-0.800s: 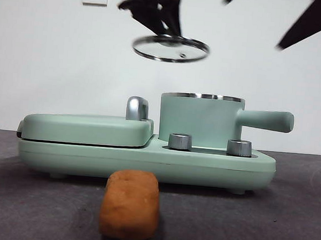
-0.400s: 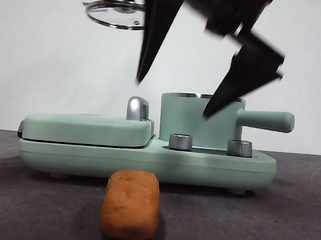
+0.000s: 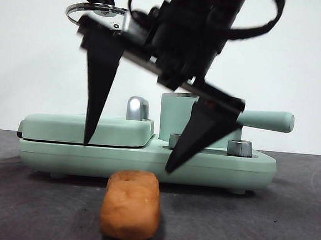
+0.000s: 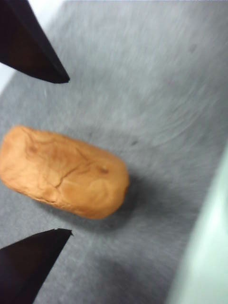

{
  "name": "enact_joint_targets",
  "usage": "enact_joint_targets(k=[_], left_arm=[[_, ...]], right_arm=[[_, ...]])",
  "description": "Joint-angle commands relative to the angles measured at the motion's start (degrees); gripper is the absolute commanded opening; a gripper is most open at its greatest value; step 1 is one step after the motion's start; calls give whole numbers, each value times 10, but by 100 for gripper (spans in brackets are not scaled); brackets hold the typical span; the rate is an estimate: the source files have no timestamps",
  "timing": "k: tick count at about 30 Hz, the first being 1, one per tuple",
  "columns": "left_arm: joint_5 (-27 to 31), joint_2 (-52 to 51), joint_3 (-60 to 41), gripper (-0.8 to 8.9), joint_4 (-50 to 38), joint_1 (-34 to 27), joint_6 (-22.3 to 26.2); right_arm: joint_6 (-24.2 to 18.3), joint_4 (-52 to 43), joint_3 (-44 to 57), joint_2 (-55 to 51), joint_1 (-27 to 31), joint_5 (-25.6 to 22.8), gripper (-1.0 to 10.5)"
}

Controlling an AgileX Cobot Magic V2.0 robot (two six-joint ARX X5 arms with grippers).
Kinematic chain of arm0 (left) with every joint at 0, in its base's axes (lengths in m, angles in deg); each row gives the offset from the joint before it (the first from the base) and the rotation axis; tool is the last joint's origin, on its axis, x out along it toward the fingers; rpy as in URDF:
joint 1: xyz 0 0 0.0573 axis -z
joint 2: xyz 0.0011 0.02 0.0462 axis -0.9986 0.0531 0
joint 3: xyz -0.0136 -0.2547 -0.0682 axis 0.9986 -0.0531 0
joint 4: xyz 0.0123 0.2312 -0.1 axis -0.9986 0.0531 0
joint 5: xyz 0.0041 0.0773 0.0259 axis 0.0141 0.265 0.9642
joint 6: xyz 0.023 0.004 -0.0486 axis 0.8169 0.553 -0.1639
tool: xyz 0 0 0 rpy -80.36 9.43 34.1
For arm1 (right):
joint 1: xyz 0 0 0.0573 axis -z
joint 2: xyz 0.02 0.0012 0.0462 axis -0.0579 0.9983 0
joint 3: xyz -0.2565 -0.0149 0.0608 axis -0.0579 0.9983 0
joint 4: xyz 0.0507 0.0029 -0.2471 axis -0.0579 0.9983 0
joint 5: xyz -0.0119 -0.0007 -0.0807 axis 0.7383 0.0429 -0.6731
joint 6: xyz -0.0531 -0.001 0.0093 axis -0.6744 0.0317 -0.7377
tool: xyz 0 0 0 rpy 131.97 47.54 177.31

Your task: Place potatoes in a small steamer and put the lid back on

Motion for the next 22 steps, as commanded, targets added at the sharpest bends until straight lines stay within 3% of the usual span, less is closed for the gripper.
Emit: enact_joint_targets(k=[1,4,13,18,22], left_arm=[[-1,-2,23,19,-15,0,-7],[-1,-2,23,19,-15,0,-7],[-1,-2,23,18,-12,0,-7],[-1,-2,23,19,-11,0,-7],[-1,-2,23,19,-11,0,-6]], right_arm=[[12,-4,-10,28,-11,-5,488],[12,-5,-10,46,-14,-5,479],[8,-3,-10,69,-17,-2,149],[4,0,-15,66,-14,12,135],[-32,51,-59,56,3,19,136]])
